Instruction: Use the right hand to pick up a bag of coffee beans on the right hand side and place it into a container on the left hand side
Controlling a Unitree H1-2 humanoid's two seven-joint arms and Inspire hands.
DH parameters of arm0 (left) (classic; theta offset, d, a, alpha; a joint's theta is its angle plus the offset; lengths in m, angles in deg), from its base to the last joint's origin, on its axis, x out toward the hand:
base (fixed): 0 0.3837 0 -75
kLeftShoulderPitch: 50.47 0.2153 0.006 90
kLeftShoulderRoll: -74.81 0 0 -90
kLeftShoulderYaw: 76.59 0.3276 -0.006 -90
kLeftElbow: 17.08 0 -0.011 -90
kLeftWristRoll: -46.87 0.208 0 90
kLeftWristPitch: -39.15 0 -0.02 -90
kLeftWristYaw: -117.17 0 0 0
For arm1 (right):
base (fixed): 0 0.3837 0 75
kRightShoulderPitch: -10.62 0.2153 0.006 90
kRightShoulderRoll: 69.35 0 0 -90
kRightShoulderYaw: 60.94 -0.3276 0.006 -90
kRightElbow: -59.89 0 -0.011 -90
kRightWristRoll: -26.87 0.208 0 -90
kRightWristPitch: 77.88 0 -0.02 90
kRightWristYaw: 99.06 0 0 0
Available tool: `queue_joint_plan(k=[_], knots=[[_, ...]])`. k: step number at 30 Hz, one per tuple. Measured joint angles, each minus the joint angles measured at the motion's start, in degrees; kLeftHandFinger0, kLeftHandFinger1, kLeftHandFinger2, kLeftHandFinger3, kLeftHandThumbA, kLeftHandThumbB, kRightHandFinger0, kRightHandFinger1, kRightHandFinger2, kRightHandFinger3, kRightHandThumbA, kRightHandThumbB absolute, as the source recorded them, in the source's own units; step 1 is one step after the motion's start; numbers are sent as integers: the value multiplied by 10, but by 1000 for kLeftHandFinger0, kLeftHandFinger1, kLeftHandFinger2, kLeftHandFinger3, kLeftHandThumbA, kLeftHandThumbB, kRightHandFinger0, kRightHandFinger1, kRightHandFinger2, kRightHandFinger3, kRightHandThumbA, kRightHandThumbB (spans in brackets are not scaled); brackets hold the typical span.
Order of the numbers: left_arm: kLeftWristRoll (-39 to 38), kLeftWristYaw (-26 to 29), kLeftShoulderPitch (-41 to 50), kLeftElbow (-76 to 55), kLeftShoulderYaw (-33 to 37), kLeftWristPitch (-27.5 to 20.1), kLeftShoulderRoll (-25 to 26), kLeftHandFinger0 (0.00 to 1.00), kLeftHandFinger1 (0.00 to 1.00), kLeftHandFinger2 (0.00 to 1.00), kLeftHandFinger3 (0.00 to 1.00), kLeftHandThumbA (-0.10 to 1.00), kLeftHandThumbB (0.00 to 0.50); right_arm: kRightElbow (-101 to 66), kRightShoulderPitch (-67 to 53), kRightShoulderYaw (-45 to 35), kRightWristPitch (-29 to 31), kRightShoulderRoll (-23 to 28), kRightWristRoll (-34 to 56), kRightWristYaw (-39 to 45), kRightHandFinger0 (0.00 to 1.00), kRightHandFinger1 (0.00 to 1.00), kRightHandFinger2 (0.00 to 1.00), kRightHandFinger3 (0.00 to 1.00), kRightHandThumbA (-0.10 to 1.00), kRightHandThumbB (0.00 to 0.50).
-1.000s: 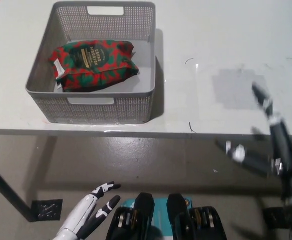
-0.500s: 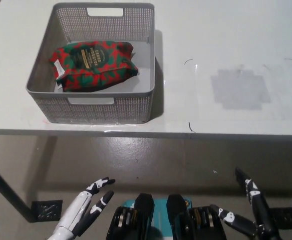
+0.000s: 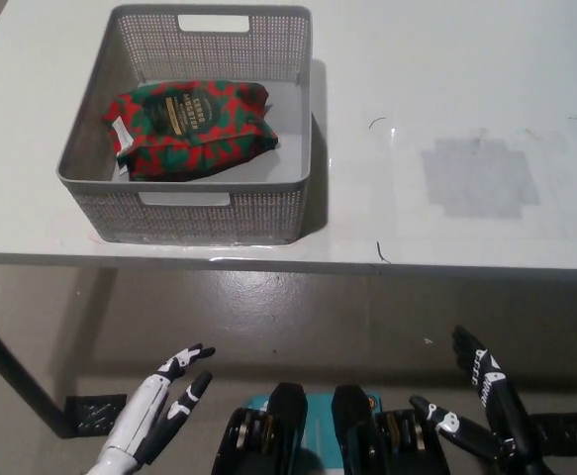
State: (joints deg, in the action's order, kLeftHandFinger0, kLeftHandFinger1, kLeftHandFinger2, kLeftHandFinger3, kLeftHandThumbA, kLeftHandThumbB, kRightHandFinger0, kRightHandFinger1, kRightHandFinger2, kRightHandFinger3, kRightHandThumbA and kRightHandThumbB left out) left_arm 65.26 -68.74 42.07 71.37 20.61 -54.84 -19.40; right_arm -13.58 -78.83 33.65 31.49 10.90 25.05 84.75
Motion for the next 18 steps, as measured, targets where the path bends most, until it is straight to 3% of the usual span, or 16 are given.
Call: queue_joint_plan(k=[6, 11, 14, 18], knots=[[0, 2, 1, 0, 0, -11, 0, 1000, 1000, 1000, 1000, 1000, 172, 8, 0, 3, 14, 0, 0, 7, 1000, 1000, 1000, 1000, 968, 295], [-14, 1, 4, 7, -3, -17, 0, 1000, 1000, 1000, 1000, 1000, 214, 10, -4, 3, 22, 0, 0, 8, 1000, 1000, 1000, 1000, 971, 294], [-25, -1, 7, 11, -6, -16, -2, 1000, 1000, 1000, 1000, 1000, 283, 10, -8, 4, 22, 1, -1, 9, 1000, 1000, 1000, 1000, 978, 288], [-54, -4, 11, 11, -13, -12, -14, 1000, 1000, 1000, 1000, 1000, 259, 10, -10, 6, 22, 1, -1, 11, 1000, 1000, 1000, 1000, 985, 294]])
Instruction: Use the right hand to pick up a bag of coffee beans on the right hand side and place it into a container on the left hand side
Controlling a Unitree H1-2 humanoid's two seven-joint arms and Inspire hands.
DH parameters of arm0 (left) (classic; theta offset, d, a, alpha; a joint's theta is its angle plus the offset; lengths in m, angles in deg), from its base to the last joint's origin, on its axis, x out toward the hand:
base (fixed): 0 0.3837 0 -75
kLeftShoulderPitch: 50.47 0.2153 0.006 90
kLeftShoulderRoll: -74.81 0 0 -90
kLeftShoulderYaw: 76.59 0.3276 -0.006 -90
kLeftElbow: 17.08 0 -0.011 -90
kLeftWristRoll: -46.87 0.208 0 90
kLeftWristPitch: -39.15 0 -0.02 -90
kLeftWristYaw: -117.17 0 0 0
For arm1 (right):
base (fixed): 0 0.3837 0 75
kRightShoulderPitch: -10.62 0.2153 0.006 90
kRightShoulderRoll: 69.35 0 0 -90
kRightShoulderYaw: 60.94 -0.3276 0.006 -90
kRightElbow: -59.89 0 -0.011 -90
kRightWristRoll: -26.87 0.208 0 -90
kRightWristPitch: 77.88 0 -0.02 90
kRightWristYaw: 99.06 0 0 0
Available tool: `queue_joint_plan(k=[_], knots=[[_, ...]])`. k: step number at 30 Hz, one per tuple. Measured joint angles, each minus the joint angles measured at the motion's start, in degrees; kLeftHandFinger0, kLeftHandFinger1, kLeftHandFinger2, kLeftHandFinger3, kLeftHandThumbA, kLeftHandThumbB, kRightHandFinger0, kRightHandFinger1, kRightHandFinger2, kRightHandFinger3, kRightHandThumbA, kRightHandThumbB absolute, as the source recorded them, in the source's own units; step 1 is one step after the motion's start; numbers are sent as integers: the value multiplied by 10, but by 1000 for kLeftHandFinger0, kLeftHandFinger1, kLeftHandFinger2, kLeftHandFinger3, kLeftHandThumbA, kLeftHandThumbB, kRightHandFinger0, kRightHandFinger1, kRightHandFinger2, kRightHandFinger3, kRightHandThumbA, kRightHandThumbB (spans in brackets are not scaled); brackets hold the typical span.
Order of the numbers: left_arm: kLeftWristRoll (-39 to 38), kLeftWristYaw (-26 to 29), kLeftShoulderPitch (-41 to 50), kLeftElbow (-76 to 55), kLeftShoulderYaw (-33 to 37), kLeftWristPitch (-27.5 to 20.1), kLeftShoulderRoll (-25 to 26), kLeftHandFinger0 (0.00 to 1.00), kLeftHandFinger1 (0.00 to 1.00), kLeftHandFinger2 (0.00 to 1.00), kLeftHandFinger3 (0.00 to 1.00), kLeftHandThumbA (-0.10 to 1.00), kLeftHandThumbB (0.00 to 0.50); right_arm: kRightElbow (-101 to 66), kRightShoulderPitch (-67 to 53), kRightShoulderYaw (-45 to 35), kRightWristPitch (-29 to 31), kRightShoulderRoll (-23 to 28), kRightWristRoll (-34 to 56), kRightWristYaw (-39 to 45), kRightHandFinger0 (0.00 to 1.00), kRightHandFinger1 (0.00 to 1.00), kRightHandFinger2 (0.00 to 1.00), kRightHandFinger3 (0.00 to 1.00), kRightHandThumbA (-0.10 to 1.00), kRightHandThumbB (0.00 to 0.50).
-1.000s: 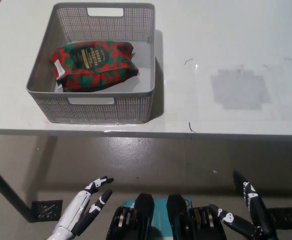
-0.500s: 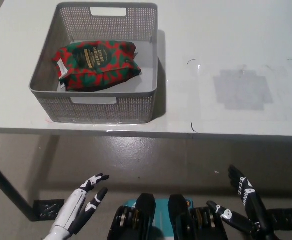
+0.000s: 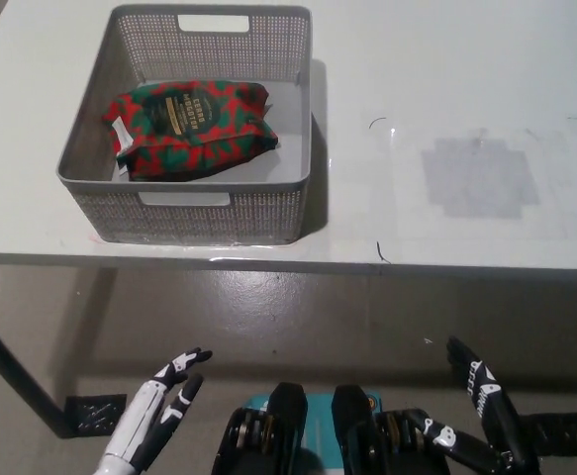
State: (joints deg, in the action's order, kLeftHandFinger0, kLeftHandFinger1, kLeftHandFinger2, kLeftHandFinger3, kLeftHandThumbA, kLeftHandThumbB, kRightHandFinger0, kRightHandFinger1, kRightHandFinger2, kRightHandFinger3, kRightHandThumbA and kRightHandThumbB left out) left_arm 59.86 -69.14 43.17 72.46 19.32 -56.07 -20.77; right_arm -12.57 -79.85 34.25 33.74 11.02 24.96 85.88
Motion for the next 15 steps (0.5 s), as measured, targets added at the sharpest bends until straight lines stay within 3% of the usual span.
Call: queue_joint_plan(k=[2, 15], knots=[[-18, -3, 0, 0, -4, 4, -6, 1000, 1000, 1000, 1000, 1000, 221, 0, 1, 1, 0, 0, 0, 1, 1000, 1000, 1000, 1000, 978, 289], [-68, -12, 4, -3, -14, 16, -13, 1000, 1000, 1000, 1000, 1000, 275, -1, 1, 4, 0, 2, -2, 11, 1000, 1000, 1000, 1000, 990, 362]])
